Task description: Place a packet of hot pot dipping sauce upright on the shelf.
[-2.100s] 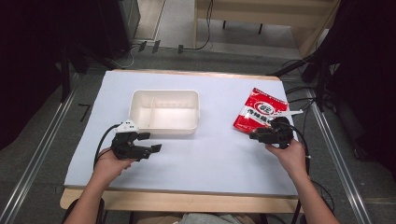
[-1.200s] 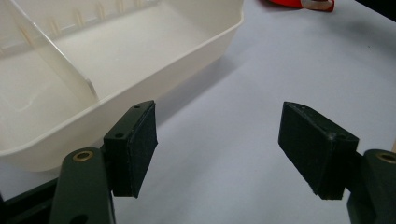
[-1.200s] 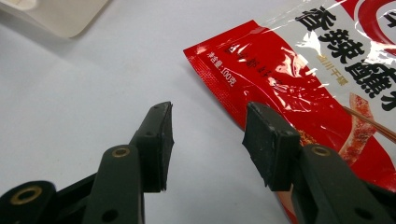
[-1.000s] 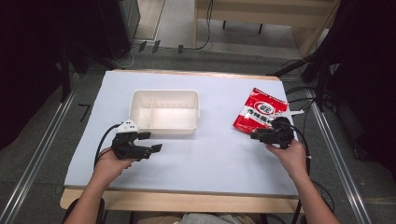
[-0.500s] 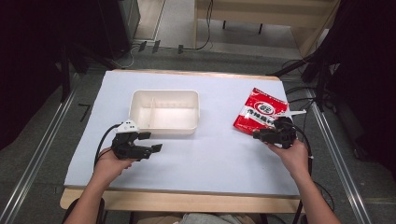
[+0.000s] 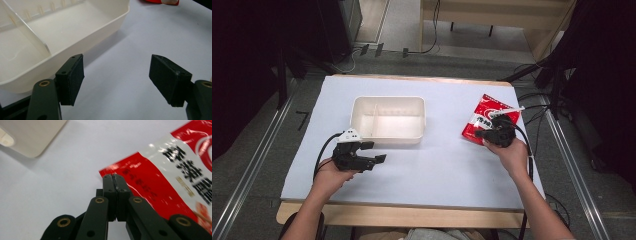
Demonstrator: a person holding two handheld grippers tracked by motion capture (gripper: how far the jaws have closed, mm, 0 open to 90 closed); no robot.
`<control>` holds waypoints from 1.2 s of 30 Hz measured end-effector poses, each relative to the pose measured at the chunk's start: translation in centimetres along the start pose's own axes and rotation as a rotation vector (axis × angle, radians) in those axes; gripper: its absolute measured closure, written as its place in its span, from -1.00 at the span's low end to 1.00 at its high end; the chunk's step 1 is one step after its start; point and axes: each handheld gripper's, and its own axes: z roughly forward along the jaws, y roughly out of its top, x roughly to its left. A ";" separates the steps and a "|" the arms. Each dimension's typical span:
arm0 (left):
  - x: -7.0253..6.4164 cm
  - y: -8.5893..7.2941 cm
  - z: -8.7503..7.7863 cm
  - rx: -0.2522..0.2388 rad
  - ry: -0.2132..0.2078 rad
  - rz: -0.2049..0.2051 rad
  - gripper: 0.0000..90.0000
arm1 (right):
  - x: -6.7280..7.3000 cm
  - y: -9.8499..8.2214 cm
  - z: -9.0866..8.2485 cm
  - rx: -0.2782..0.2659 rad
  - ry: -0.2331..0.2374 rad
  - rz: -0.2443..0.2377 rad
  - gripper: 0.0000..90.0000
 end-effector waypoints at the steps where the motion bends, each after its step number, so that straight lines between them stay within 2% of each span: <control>1: 0.0 0.0 0.0 0.000 -0.001 0.001 -0.35 | 0.2 0.4 0.4 0.008 0.003 -0.007 1.00; 6: 0.0 -0.1 -0.1 -0.001 0.002 -0.007 -0.35 | 1.0 2.4 2.9 0.028 0.007 -0.021 1.00; 7: 0.0 -0.1 -0.1 -0.001 0.002 -0.007 -0.35 | 1.0 2.4 2.9 0.028 0.007 -0.021 1.00; 8: 0.1 -0.2 -0.2 0.001 0.005 -0.004 -0.35 | 1.1 3.1 4.0 0.037 0.008 -0.019 1.00; 10: 0.1 -0.4 -0.4 -0.007 0.011 -0.010 -0.35 | 1.3 3.6 5.2 0.050 0.007 -0.023 1.00; 16: 0.2 -1.0 -1.2 -0.013 0.028 -0.025 -0.35 | 1.0 3.9 7.4 0.107 -0.034 -0.009 1.00; 19: 0.2 -1.1 -1.5 -0.020 0.032 -0.029 -0.35 | 0.6 3.4 7.6 0.136 -0.042 -0.010 1.00; 21: 0.1 -1.2 -1.6 -0.021 0.039 -0.033 -0.35 | 0.4 3.0 7.4 0.129 -0.025 -0.012 1.00; 26: 0.1 -1.2 -1.6 -0.019 0.032 -0.031 -0.35 | 0.4 2.2 6.6 0.143 -0.021 -0.019 1.00; 29: 0.0 -1.1 -1.5 -0.017 0.033 -0.027 -0.35 | 0.0 1.6 6.0 0.153 -0.004 -0.006 1.00; 36: 0.0 -0.9 -1.2 -0.013 0.027 -0.020 -0.35 | -0.8 0.5 4.3 0.155 0.026 -0.008 1.00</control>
